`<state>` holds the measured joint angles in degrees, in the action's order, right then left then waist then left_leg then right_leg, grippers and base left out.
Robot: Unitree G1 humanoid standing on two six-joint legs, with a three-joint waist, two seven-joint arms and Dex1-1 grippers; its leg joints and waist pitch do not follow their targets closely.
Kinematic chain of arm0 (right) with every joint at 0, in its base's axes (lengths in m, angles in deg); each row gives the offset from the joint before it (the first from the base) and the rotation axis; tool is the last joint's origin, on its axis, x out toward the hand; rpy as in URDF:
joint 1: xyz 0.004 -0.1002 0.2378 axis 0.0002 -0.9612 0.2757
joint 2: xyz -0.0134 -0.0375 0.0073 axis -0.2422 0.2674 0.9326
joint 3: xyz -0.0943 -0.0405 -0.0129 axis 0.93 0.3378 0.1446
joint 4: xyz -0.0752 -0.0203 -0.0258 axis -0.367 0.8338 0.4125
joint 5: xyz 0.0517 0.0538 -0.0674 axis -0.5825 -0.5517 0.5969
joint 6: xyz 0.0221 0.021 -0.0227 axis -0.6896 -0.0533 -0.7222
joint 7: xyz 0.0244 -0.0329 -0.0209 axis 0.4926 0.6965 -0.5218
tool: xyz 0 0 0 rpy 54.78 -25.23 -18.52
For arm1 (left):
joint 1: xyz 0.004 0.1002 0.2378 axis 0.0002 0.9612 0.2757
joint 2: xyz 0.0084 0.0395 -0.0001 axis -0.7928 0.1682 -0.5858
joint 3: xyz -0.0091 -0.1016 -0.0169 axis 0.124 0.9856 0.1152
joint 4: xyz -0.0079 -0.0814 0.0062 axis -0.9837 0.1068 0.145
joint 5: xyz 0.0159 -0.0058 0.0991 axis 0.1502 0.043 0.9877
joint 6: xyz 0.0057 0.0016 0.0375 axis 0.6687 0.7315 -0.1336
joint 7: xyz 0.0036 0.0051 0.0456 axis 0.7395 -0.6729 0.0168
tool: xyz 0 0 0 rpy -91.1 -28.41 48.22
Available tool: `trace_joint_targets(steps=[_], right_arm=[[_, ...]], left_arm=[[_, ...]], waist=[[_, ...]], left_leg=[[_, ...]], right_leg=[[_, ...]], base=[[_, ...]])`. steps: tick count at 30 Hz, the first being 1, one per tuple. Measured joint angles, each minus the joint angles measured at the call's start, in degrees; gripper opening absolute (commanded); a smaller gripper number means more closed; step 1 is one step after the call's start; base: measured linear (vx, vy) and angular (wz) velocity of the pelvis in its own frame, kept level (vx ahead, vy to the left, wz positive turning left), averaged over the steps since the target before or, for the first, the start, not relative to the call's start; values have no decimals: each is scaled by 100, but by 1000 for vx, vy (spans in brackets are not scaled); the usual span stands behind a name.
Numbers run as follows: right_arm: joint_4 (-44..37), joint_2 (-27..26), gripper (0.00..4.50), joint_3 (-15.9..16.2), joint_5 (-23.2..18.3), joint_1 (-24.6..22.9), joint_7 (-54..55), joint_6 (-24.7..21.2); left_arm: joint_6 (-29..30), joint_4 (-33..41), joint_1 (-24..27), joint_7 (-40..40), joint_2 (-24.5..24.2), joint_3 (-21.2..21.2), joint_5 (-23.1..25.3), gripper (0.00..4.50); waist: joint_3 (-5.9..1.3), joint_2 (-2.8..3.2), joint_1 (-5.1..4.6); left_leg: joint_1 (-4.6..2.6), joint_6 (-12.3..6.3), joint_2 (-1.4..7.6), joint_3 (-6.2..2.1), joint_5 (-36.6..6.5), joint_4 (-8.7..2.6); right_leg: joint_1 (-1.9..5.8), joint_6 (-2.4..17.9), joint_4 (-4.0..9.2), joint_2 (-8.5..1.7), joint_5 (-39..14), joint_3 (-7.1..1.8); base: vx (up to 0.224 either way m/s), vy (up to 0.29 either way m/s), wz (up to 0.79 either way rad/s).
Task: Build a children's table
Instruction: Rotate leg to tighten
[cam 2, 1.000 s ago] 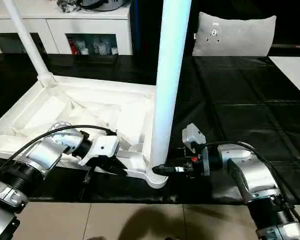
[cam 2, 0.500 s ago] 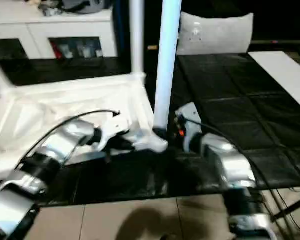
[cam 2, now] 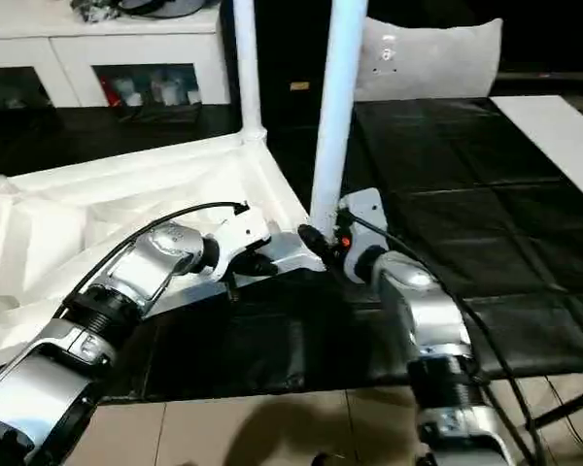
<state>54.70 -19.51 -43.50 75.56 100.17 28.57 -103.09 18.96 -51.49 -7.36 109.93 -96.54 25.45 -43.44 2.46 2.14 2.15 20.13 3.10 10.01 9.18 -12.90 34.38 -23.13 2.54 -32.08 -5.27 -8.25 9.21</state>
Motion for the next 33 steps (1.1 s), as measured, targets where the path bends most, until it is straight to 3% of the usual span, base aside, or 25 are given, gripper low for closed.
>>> trace_joint_targets(steps=[9,17,23,33], right_arm=[[-72,1064,414,178,-243,-421,-1804,525],[-239,1902,414,337,-573,-512,-3425,816],[-240,1996,348,689,-681,-509,-4215,820],[-217,1983,259,868,-801,-499,-4565,785]], left_arm=[[-915,75,303,735,-457,-54,-142,0],[-1543,398,584,1798,-916,-211,-364,0],[-1957,528,623,2259,-1094,-423,-381,0],[-1975,928,819,2567,-1183,-513,-451,0]], waist=[[-2,11,115],[-3,13,235],[-4,14,351],[-4,13,405]], left_leg=[[-10,2,4,8,3,16],[-12,1,6,14,3,17],[-13,1,7,20,3,25],[-16,1,9,28,3,25]], right_leg=[[3,-18,-6,2,-4,-6],[4,-14,-8,2,2,-12],[5,-17,-10,0,0,-15],[4,-17,-11,0,1,-21]], base=[[0,0,0],[0,0,0],[0,0,0],[0,0,0]])
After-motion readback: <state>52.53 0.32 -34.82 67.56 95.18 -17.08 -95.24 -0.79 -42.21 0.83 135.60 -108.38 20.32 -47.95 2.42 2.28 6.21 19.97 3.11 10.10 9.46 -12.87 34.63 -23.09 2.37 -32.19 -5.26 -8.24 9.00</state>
